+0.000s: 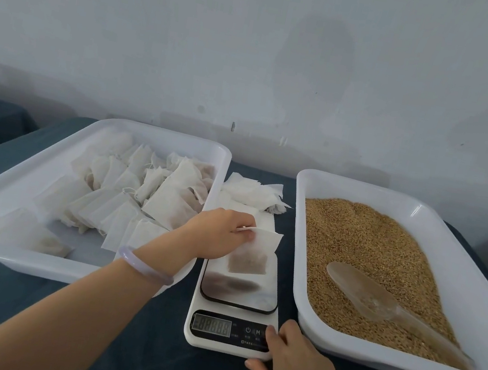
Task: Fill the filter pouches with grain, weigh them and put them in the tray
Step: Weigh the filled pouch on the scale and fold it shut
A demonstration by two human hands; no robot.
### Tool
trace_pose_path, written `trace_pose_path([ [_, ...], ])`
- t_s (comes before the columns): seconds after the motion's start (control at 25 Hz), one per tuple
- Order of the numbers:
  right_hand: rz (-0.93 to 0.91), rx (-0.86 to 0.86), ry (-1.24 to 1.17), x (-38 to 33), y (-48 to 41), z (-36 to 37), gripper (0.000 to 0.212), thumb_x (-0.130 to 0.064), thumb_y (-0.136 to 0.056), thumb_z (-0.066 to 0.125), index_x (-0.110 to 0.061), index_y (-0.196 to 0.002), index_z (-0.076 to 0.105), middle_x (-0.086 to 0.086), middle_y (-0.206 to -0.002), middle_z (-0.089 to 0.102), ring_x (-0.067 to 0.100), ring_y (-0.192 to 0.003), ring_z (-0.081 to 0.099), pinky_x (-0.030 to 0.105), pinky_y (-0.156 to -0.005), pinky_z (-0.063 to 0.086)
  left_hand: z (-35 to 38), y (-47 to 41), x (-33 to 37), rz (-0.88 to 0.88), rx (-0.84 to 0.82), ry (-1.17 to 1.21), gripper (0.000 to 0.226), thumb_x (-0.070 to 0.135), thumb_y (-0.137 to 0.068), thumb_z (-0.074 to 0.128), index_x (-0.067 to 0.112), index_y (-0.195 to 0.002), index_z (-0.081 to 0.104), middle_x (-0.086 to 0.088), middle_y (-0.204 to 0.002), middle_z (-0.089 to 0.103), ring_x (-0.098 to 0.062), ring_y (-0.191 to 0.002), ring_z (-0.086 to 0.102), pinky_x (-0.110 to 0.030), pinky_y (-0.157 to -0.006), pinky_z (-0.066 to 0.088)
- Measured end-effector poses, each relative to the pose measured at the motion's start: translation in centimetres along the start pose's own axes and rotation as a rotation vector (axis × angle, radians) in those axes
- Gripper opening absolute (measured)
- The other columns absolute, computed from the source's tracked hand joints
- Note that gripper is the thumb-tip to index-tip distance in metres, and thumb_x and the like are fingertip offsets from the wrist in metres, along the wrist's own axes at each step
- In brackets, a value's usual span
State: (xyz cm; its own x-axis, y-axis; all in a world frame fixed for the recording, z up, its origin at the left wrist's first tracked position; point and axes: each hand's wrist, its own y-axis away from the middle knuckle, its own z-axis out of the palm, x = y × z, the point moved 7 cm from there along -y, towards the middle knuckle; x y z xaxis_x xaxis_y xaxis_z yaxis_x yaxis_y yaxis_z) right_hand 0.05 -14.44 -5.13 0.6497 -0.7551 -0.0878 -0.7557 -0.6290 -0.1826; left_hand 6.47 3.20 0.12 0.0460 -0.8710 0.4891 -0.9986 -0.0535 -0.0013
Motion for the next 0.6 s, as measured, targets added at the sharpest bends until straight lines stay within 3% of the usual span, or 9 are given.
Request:
trace_pose_path([
  [0.12,-0.005,-0.083,-0.066,0.2,0.3,1.1,0.055,-0.062,-0.081,0.054,-0.025,-0.122,0.052,-0.005,-0.111,0.045,0.008,-0.096,0.055,0.02,-0.07,0.047,0.0,0.0,0.0,0.005,-0.002,0.014,0.032,0.031,-0.097,0.044,0.033,-0.066,0.041,0.012,-0.067,0.049,-0.012,-0.068,0.046,-0.028,-0.063,0.034],
  [0.2,0.001,-0.066,-0.062,0.6,0.4,1.2,0.054,-0.061,-0.087,0.042,-0.027,-0.13,0.042,-0.007,-0.118,0.038,0.008,-0.106,0.049,0.02,-0.078,0.043,-0.1,0.0,0.1,0.007,-0.001,0.037,0.031,0.03,-0.097,0.044,0.031,-0.066,0.041,0.011,-0.066,0.049,-0.009,-0.065,0.046,-0.025,-0.06,0.034],
  [0.48,-0.028,-0.053,-0.043,0.4,0.4,1.5,0.048,-0.059,-0.088,0.04,-0.029,-0.124,0.045,-0.01,-0.116,0.039,0.005,-0.103,0.05,0.018,-0.075,0.04,0.1,-0.1,0.0,-0.006,-0.007,0.0,0.032,0.031,-0.097,0.042,0.034,-0.065,0.04,0.012,-0.069,0.05,-0.015,-0.072,0.048,-0.029,-0.063,0.034],
  [0.6,-0.009,-0.052,0.017,0.3,0.2,0.9,0.043,-0.061,-0.081,0.052,-0.031,-0.112,0.057,-0.011,-0.107,0.047,0.003,-0.09,0.056,0.017,-0.067,0.043,0.1,-0.1,-0.1,-0.01,-0.002,-0.006,0.031,0.032,-0.097,0.042,0.034,-0.066,0.04,0.011,-0.07,0.052,-0.015,-0.073,0.049,-0.029,-0.063,0.034],
])
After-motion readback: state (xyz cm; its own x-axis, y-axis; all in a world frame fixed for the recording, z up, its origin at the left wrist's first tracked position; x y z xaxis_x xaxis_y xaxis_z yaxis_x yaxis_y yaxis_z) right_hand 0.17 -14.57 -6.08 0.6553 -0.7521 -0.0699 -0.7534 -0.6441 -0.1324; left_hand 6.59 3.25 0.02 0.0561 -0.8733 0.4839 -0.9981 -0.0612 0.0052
